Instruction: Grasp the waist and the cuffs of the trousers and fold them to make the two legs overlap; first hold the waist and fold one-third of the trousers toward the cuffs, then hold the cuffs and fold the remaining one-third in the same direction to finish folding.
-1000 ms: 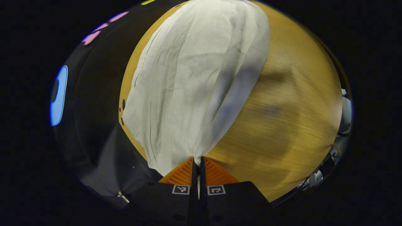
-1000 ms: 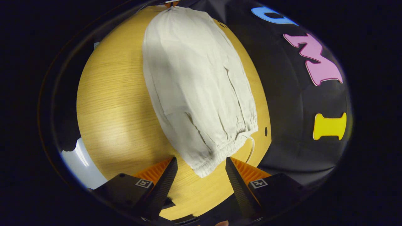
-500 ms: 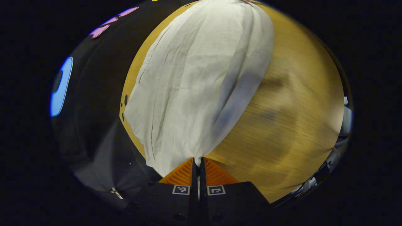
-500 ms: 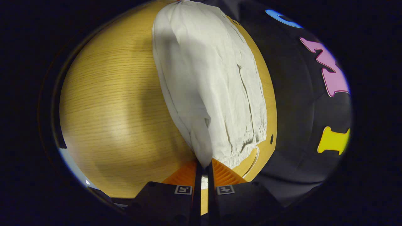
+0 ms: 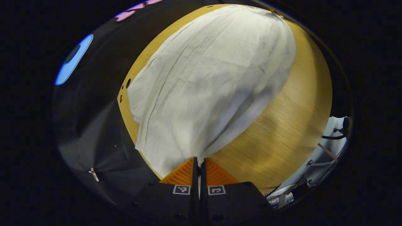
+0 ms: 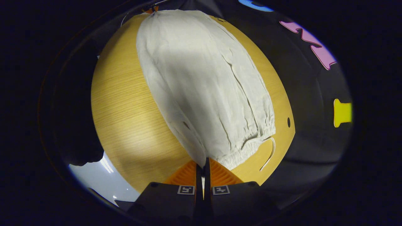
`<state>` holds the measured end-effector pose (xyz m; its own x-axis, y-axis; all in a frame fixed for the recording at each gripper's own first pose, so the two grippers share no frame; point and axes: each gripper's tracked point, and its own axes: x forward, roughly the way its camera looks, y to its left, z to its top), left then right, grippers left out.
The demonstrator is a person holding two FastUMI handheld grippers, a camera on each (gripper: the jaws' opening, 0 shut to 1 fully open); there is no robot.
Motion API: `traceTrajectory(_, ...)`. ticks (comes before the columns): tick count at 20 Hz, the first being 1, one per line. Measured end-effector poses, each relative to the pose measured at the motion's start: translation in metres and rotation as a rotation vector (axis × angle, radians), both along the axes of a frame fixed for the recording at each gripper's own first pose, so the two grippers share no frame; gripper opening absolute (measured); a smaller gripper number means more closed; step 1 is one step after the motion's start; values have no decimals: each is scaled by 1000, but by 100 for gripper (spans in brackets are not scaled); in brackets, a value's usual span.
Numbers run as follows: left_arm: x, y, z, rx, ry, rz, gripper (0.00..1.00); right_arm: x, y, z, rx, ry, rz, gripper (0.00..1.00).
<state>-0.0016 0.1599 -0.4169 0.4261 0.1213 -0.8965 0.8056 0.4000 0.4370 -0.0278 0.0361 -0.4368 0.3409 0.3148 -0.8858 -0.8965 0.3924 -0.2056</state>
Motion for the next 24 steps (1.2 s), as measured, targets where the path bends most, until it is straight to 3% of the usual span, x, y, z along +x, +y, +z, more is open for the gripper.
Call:
traceTrajectory(5,31,-1,31,-38,-69,78,6,28,-7,45,113,-11,-207,6)
traceTrajectory(9,81,-10,45,-27,-95,79,6,74,-15,67,132,-17,-331,5)
traceTrajectory(15,154,-25,60,-27,-108,128,5,149,-13,63,169,5,-411,6)
traceTrajectory(24,207,-42,32,-3,-36,213,6,197,-5,21,195,86,-468,5)
